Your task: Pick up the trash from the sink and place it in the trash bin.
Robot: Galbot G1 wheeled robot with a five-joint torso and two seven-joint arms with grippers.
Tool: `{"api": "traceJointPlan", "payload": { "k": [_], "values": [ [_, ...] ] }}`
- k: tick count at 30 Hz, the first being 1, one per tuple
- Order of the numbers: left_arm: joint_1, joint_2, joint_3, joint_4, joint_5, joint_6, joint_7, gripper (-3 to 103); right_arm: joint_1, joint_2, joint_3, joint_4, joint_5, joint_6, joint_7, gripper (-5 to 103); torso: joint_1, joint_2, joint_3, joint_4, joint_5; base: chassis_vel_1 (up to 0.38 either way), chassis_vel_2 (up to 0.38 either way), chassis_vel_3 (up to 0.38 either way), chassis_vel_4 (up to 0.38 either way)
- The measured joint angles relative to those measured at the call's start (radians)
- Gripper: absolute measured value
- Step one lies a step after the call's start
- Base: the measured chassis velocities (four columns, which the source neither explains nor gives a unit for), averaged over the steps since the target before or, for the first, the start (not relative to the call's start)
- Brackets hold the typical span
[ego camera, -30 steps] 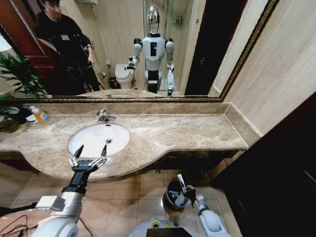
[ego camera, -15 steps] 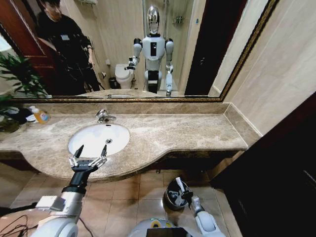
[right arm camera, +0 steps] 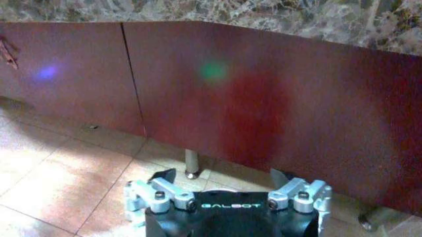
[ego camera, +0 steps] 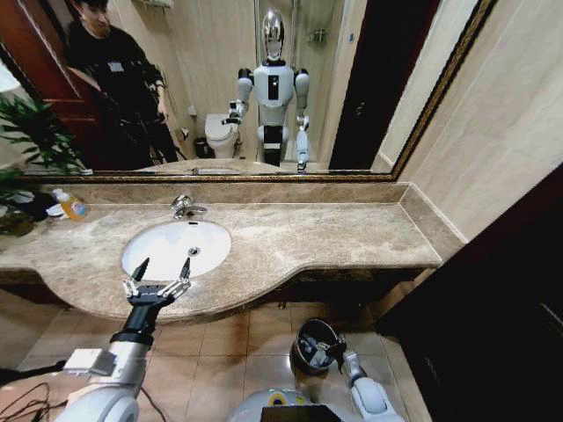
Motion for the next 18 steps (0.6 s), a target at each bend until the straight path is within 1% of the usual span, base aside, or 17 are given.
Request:
{"api": "traceJointPlan", "payload": {
  "k": [1, 3, 16, 18],
  "values": [
    [0.000, 0.000, 0.000, 0.000, 0.000, 0.000, 0.000, 100, -0.002, 0.000, 0.000, 0.001, 0.000, -0.001, -0.002, 97, 0.000, 0.000, 0.000, 0.0000, 0.0000, 0.000, 0.000, 0.000, 0.000],
    [0.000, 0.000, 0.000, 0.000, 0.000, 0.000, 0.000, 100, -0.006, 0.000, 0.000, 0.005, 0.001, -0.003, -0.006, 100, 0.000, 0.000, 0.000, 0.0000, 0.0000, 0.000, 0.000, 0.000, 0.000],
    [0.000, 0.000, 0.000, 0.000, 0.000, 0.000, 0.000, 100, -0.013, 0.006, 0.000, 0.028, 0.006, -0.019, -0.010, 100, 0.000, 0.000, 0.000, 0.0000, 0.0000, 0.000, 0.000, 0.000, 0.000],
    [0.000, 0.000, 0.000, 0.000, 0.000, 0.000, 0.000, 100, -0.019, 0.004, 0.002, 0.042, 0.022, -0.019, -0.007, 100, 0.000, 0.000, 0.000, 0.0000, 0.0001, 0.000, 0.000, 0.000, 0.000]
  ]
}}
